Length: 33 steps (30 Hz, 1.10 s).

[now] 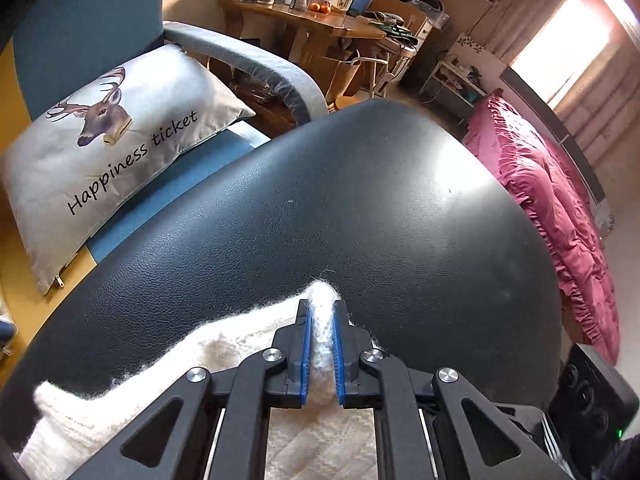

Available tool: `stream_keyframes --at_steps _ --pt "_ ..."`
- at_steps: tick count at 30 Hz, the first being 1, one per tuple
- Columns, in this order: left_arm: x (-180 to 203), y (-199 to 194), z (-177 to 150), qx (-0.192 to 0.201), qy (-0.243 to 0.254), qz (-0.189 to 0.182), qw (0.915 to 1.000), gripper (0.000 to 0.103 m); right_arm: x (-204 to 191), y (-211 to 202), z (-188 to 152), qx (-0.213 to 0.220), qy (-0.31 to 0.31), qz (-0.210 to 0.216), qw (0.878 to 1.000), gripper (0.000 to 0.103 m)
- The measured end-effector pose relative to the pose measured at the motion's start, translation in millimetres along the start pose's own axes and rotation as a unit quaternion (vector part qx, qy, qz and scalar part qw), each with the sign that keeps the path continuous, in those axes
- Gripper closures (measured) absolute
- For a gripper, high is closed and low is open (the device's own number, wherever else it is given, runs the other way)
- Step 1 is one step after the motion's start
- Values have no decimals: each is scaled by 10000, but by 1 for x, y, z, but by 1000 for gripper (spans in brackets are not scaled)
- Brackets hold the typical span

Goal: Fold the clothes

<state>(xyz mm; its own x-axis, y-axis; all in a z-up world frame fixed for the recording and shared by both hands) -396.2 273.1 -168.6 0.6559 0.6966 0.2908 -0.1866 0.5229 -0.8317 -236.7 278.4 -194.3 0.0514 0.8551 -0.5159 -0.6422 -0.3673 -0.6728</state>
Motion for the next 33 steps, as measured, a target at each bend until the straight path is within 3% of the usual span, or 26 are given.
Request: stream_keyframes --at_steps 2,5,7,10,11,12,15,19,23,28,32,33 --pt "-2 8 0 -30 -90 134 9999 91 1 -2 -1 -5 -145 -387 9991 65" --pt "-7 5 -3 -4 -276 209 9994 86 14 -10 -3 5 90 -327 9994 72" --pt "-9 -12 -5 224 -525 126 9983 86 21 -14 -2 -54 290 -36 9996 70" --pt "-22 -53 -15 687 -1007 95 9925 73 36 -34 -3 -156 832 722 9938 62" --pt "-24 -67 -24 816 -1123 94 9903 70 42 -42 -1 -115 813 599 9948 62" --pt "-22 -77 -34 881 -1135 60 9896 66 45 -50 1 -95 552 181 9983 60" --pt "-12 -95 -73 927 -1108 -47 9895 56 38 -77 1 191 -966 -489 9939 58" --pt "-17 -100 -119 943 -1534 -3 9837 56 16 -65 0 31 -2455 -1042 9638 58" --pt "-42 -119 -155 1322 -2124 274 9678 56 -9 -36 -8 -214 -3761 -1428 9153 58" --pt "-91 -139 -184 1560 -2615 539 9510 56 -31 -7 -18 -89 -4721 -1744 8641 58" --pt "-108 -133 -203 1453 -2740 487 9494 56 -42 11 -10 290 -5271 -2382 8152 58" --pt "-108 -131 -207 1447 -2711 452 9505 56 -43 15 -4 380 -5300 -2516 8089 58"
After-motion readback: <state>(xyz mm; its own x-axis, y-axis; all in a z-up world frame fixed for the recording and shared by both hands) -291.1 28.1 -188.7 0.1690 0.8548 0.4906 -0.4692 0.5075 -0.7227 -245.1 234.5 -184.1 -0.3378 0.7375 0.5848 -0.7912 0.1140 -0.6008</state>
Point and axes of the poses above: each gripper's, at about its wrist camera, not at the fingertips, and y roughly the way its jaws point, x to its right, z to its top, the point moved 7 cm from there along y, roughly the way its jaws point, and after that the axes turned 1 degree about y, right-handed, at the moved point
